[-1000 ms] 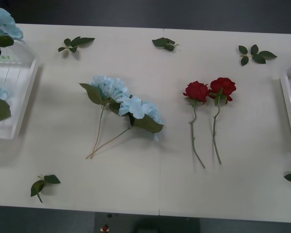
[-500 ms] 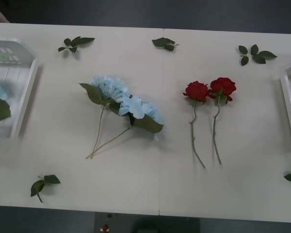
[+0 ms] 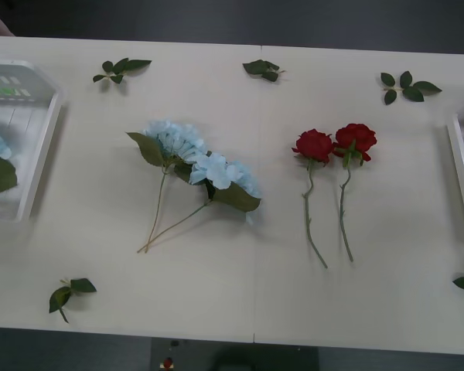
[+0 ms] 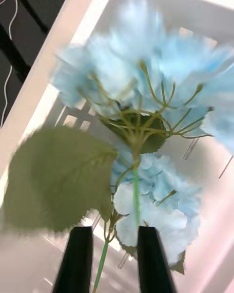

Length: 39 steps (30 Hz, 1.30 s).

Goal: Put the red flowers into the right box and the blue flowers into the left box

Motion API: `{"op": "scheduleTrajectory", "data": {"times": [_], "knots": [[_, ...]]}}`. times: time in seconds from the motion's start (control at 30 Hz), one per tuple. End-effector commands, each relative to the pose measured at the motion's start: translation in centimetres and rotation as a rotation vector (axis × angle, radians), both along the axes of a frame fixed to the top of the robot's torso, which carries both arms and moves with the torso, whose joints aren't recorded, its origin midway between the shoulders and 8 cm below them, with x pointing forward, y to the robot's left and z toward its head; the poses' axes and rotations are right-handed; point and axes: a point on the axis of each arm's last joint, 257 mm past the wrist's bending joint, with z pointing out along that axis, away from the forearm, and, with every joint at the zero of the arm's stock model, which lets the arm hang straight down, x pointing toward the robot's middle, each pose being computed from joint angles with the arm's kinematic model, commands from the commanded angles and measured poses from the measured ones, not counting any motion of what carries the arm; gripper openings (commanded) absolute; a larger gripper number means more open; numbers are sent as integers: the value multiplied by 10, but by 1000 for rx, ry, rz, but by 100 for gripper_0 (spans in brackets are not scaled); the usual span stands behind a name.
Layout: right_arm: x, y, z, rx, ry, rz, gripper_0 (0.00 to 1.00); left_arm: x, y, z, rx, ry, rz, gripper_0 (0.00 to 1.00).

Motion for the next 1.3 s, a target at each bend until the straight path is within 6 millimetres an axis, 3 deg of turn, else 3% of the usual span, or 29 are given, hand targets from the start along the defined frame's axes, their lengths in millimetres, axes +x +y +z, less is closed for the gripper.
{"op": "scheduleTrajectory", "data": {"times": [0.03,0.17,0.4,0.6,0.97,1.3], "knots": [[8,39,27,-18,-34,107,100,-3,16,13,39,-24,1,42],[0,73,24,3,-2,172,100,-3,16,13,40,-23,0,60],[-3,125,10,2,44,281,100,0,12,16,18,-41,-6,78],[-2,161,-9,-22,79,352,100,13,-18,27,-51,-87,-57,99],[6,217,-46,-48,96,334,100,25,-93,54,-48,-96,-212,100],[17,253,-76,-29,71,306,100,41,-170,35,-121,-113,-328,100]]}}
